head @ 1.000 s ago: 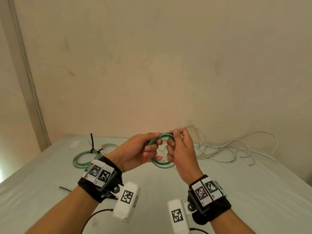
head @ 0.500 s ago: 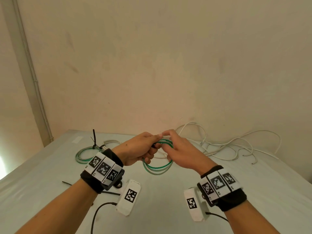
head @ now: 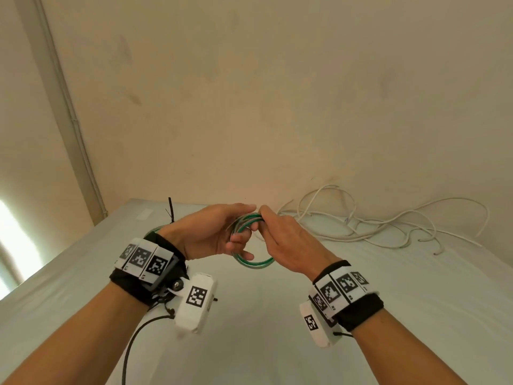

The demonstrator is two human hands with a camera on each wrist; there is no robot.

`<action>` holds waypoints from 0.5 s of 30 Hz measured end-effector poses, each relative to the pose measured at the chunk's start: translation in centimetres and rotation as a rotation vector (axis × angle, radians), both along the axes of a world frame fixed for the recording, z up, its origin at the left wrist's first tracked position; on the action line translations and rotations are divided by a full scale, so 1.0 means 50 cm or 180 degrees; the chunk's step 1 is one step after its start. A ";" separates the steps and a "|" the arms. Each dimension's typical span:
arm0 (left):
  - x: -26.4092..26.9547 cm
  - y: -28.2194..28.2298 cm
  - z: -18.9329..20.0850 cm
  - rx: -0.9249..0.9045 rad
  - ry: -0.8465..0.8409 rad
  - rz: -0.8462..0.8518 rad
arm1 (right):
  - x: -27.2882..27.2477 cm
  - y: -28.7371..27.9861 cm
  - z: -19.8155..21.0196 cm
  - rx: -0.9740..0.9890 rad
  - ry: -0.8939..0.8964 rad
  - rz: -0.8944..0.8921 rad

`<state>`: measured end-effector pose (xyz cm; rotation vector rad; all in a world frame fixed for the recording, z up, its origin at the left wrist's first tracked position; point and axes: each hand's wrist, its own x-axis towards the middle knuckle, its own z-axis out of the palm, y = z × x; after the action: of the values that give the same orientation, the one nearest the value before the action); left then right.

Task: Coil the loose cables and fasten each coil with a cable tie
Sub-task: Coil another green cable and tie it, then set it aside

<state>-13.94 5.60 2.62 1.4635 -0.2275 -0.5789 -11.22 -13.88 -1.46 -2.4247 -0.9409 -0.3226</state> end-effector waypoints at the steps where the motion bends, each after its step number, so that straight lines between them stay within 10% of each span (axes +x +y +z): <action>1: -0.006 0.006 0.001 0.0025 -0.0056 0.0073 | -0.001 0.011 0.002 0.0088 0.0051 0.0055; 12: -0.060 0.154 -0.057 -0.0325 0.0376 0.1736 | 0.017 0.156 -0.044 0.1174 0.2767 0.0264; 15: -0.065 0.191 -0.063 -0.0329 0.0369 0.2025 | 0.036 0.181 -0.098 0.0597 0.2429 0.0039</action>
<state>-17.18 15.14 -0.55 1.3029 0.2918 -0.1284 -9.43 -4.84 -6.34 -2.0887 -0.5424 0.4757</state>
